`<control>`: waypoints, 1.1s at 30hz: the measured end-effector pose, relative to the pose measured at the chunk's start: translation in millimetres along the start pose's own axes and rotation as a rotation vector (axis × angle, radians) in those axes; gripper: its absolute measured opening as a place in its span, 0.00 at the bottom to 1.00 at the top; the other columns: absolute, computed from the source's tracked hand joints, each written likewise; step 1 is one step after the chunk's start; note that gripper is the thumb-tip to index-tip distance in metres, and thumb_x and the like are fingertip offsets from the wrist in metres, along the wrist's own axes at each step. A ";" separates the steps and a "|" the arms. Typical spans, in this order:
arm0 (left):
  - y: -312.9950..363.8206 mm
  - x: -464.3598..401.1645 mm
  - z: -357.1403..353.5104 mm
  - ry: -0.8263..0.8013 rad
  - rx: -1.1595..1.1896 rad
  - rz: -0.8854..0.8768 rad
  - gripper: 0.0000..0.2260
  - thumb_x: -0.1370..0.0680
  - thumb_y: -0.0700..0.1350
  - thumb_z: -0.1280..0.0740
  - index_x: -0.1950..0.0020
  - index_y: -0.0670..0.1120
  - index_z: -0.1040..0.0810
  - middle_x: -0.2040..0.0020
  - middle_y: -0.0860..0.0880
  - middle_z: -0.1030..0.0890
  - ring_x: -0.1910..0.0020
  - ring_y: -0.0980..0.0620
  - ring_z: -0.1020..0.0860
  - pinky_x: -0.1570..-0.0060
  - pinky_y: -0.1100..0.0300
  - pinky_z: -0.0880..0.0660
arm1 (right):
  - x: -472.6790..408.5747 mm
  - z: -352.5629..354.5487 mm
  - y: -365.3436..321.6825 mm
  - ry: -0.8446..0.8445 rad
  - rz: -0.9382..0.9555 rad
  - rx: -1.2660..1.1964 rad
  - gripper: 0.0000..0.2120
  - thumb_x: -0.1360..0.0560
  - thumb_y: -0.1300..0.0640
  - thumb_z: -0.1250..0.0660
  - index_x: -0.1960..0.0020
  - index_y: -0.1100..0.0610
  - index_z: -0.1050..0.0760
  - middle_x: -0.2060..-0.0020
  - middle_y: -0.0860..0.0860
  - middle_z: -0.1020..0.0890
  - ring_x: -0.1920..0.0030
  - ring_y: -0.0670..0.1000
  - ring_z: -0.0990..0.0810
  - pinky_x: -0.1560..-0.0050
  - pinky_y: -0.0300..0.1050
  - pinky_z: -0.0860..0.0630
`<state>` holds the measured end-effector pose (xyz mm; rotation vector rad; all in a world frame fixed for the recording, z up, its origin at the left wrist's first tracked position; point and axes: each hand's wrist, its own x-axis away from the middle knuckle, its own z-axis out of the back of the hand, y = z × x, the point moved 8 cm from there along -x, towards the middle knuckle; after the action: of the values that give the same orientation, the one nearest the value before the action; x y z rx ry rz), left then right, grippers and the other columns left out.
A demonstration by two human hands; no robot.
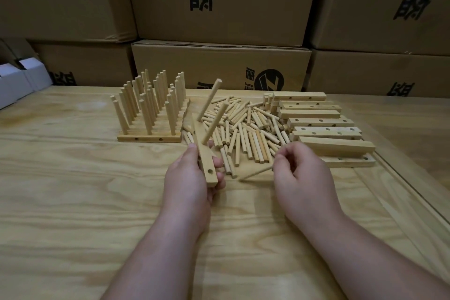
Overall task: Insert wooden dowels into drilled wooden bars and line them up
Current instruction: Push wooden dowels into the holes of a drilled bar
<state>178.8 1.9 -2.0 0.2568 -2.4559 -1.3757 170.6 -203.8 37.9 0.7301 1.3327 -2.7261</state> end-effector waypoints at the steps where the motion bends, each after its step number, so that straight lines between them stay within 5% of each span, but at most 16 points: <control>1: -0.3 0.2 -0.2 -0.001 -0.008 -0.002 0.18 0.14 0.51 0.43 0.49 0.43 0.16 0.73 0.49 0.23 0.79 0.54 0.30 0.78 0.62 0.30 | 2.0 1.0 -4.4 0.011 0.035 -0.102 0.07 0.21 0.54 0.38 0.57 0.45 0.27 0.63 0.44 0.20 0.66 0.46 0.23 0.68 0.48 0.27; 8: -1.5 -2.5 3.1 0.019 -0.032 -0.015 0.19 0.15 0.56 0.41 0.49 0.45 0.17 0.72 0.49 0.22 0.79 0.54 0.29 0.78 0.61 0.30 | 11.4 14.1 -25.4 0.128 0.221 -0.452 0.05 0.20 0.52 0.37 0.49 0.46 0.22 0.61 0.46 0.19 0.62 0.48 0.21 0.63 0.39 0.23; 12: -1.6 -1.7 2.7 0.025 -0.078 -0.027 0.22 0.16 0.57 0.39 0.64 0.50 0.15 0.72 0.50 0.22 0.79 0.54 0.28 0.75 0.61 0.30 | 12.9 9.0 -30.1 0.072 0.223 -0.498 0.05 0.21 0.54 0.36 0.50 0.47 0.21 0.61 0.47 0.18 0.59 0.47 0.19 0.59 0.36 0.23; 14: -1.6 -1.0 2.4 0.022 -0.069 -0.030 0.21 0.17 0.57 0.38 0.63 0.50 0.15 0.72 0.50 0.22 0.78 0.54 0.27 0.77 0.61 0.30 | 14.0 6.0 -32.7 0.036 0.232 -0.514 0.05 0.21 0.56 0.35 0.50 0.48 0.21 0.61 0.47 0.18 0.59 0.47 0.19 0.59 0.35 0.23; 33: 2.4 4.0 -4.4 -0.115 -0.240 -0.114 0.18 0.20 0.62 0.39 0.63 0.55 0.18 0.70 0.49 0.21 0.77 0.51 0.26 0.78 0.59 0.30 | 14.7 2.8 -31.7 0.025 0.267 -0.438 0.04 0.22 0.54 0.32 0.51 0.46 0.19 0.63 0.46 0.18 0.62 0.49 0.18 0.61 0.45 0.20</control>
<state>176.6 -1.6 3.0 0.2715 -2.3664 -1.7614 149.5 -183.1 56.8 0.8268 1.6231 -2.1242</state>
